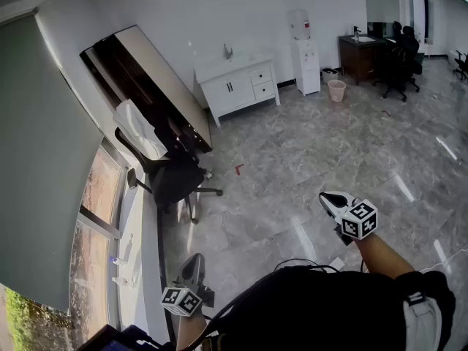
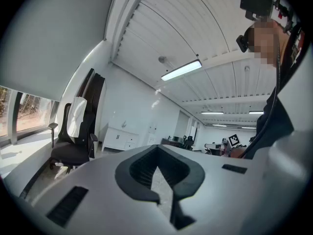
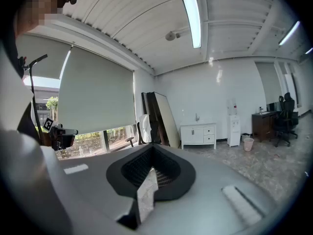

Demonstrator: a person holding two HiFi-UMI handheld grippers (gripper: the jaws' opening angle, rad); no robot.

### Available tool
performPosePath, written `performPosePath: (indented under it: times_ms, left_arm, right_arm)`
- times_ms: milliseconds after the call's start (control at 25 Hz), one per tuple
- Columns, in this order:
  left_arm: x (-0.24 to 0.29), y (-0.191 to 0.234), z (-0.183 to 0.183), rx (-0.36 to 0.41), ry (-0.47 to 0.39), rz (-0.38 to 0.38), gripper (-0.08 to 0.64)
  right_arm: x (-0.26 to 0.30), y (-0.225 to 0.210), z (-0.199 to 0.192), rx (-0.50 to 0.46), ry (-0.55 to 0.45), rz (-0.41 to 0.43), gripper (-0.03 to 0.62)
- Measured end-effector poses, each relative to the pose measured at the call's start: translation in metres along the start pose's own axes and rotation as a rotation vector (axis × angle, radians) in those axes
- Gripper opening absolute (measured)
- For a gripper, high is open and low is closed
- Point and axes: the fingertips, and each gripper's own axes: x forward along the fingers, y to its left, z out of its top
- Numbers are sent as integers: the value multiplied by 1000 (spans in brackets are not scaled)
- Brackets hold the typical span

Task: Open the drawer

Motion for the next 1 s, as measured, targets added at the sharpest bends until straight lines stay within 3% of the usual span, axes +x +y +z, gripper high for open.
performPosePath:
  times_ms: [600, 1000]
  left_arm:
    - [-3, 3, -7, 2, 3, -2, -5]
    - [27, -16, -7, 14, 22, -5, -5]
  right_arm:
    - [2, 0, -9, 8, 17, -3, -2]
    - [-8, -26, -10, 16, 11, 0, -2]
